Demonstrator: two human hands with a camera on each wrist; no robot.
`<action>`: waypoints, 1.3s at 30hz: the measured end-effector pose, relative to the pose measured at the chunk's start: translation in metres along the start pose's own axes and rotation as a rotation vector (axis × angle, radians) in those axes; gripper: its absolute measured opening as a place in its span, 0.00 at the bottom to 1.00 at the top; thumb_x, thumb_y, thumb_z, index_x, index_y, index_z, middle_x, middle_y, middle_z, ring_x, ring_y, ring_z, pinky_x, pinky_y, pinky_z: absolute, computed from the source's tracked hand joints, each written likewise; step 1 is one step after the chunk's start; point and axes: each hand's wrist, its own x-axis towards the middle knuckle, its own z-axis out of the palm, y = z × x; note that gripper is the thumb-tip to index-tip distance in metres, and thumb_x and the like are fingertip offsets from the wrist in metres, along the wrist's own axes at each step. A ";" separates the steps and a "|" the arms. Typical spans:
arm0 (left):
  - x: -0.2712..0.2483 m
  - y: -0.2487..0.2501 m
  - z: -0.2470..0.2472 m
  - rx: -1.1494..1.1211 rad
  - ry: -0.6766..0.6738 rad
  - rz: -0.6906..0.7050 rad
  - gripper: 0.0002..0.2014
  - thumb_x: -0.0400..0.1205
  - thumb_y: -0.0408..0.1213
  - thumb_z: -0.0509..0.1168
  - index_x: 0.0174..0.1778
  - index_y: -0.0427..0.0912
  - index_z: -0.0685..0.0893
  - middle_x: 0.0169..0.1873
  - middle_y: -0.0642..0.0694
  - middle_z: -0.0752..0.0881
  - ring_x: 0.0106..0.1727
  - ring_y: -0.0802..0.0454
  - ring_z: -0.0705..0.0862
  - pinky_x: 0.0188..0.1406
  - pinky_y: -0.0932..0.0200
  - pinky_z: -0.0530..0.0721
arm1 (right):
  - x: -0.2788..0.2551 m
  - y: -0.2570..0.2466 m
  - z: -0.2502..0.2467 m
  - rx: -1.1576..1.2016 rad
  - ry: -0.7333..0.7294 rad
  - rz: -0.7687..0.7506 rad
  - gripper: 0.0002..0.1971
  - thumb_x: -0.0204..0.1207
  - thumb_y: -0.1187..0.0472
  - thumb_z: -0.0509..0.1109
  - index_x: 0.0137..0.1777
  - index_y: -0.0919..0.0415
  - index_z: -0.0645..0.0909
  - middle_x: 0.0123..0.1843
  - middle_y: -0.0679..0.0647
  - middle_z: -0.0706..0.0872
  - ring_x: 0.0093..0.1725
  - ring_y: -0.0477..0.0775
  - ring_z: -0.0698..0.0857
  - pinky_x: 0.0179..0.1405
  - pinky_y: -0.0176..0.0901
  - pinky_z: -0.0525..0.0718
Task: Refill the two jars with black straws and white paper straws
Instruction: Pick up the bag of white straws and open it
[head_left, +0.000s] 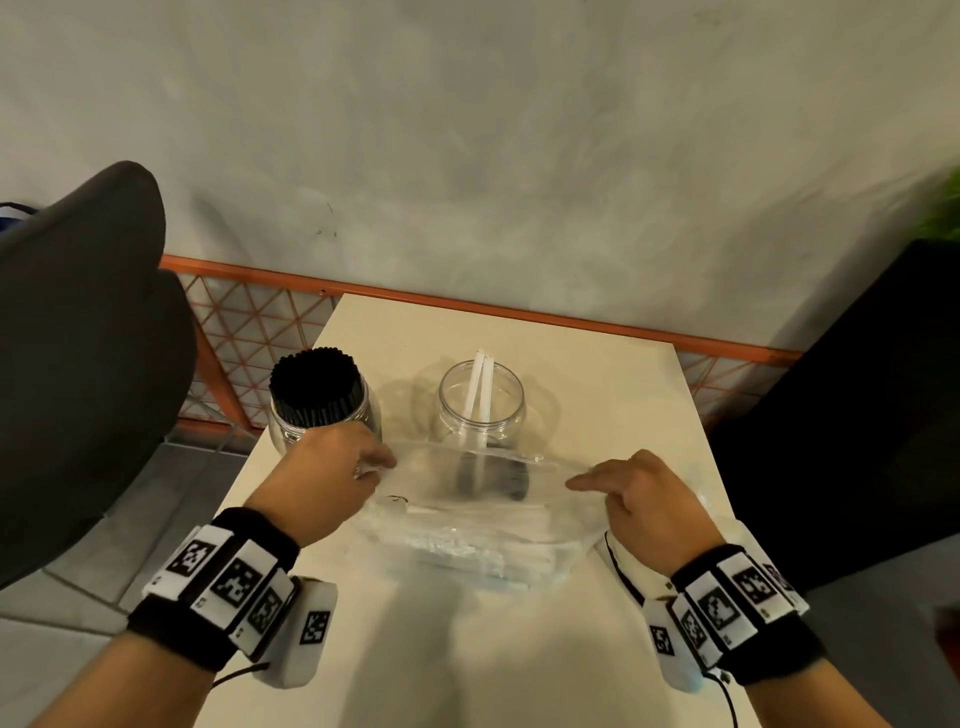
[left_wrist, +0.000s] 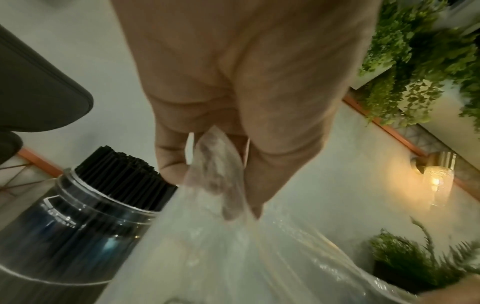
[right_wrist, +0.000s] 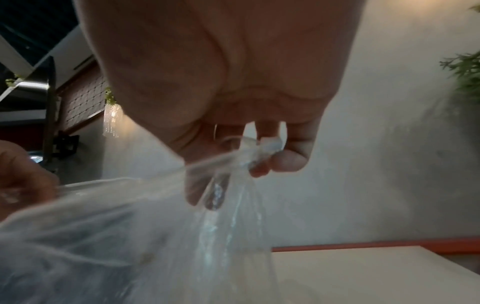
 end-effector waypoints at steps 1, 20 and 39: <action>-0.001 0.002 0.003 -0.001 -0.034 0.037 0.17 0.75 0.25 0.64 0.49 0.52 0.89 0.45 0.56 0.82 0.42 0.62 0.78 0.47 0.66 0.77 | 0.000 -0.004 -0.001 0.019 0.044 0.037 0.17 0.77 0.65 0.68 0.54 0.41 0.90 0.54 0.38 0.90 0.50 0.44 0.77 0.51 0.40 0.82; -0.070 0.011 0.025 -0.192 -0.342 0.002 0.51 0.68 0.31 0.61 0.80 0.64 0.39 0.78 0.72 0.39 0.79 0.68 0.50 0.68 0.75 0.60 | -0.045 -0.040 0.011 -0.041 -0.461 -0.027 0.68 0.63 0.64 0.78 0.77 0.30 0.20 0.79 0.26 0.29 0.72 0.54 0.71 0.52 0.44 0.87; -0.084 -0.003 0.065 -0.234 -0.196 0.016 0.51 0.67 0.19 0.56 0.79 0.67 0.49 0.79 0.72 0.49 0.79 0.62 0.61 0.72 0.58 0.74 | 0.041 -0.165 0.102 -0.251 -0.673 -0.162 0.26 0.75 0.66 0.71 0.73 0.63 0.72 0.73 0.61 0.74 0.69 0.63 0.76 0.68 0.52 0.78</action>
